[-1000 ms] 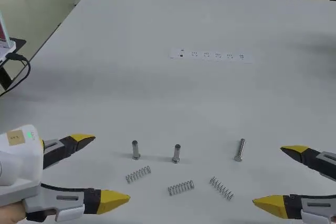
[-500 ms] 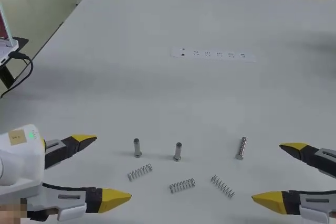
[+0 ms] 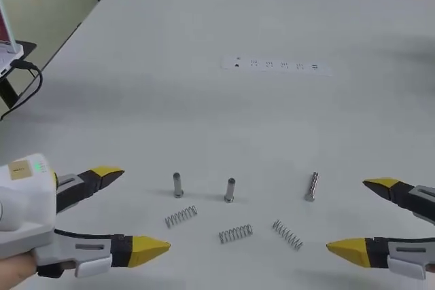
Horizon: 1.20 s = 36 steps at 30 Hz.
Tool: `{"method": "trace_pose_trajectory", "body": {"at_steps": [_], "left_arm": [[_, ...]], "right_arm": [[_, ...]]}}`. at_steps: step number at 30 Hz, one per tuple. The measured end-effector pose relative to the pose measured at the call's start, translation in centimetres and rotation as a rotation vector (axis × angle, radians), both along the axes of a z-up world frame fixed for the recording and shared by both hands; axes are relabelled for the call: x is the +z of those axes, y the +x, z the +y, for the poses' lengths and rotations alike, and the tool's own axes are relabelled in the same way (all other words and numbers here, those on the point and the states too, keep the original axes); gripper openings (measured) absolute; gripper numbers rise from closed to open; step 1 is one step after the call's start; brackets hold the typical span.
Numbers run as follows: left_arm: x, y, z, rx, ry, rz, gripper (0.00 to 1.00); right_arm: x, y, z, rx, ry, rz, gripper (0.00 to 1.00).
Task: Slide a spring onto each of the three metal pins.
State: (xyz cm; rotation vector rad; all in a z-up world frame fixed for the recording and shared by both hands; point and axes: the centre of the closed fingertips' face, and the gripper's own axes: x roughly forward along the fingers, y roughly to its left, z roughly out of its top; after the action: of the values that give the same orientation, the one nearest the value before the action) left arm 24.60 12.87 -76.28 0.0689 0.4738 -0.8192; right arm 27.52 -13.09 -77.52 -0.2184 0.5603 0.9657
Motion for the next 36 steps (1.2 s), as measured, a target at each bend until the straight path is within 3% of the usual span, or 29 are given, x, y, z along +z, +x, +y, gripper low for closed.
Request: {"method": "trace_pose_trajectory", "body": {"at_steps": [5, 14, 25, 29, 32, 36], "left_arm": [[-0.2, 0.1, 0.1, -0.032, 0.053, -0.025, 0.87], [0.7, 0.5, 0.9, -0.017, 0.057, -0.045, 0.87], [0.5, 0.7, 1.2, -0.003, 0.056, -0.031, 0.89], [0.5, 0.7, 1.1, 0.002, 0.047, -0.026, 0.88], [0.4, 0.8, 1.1, 0.006, 0.046, -0.023, 0.87], [0.4, 0.8, 1.1, 0.02, 0.029, -0.018, 0.86]], "right_arm": [[0.3, 0.2, -0.2, 0.0, 0.0, -0.015, 0.84], [0.7, 0.2, -0.8, 0.047, -0.078, -0.095, 0.84], [0.8, 0.1, -0.6, 0.023, -0.053, -0.053, 0.79], [0.9, 0.6, -0.8, -0.006, -0.037, -0.023, 0.74], [0.5, 0.7, -0.7, -0.016, -0.04, 0.03, 0.66], [0.1, 1.0, -0.5, -0.023, -0.062, 0.045, 0.62]]}}
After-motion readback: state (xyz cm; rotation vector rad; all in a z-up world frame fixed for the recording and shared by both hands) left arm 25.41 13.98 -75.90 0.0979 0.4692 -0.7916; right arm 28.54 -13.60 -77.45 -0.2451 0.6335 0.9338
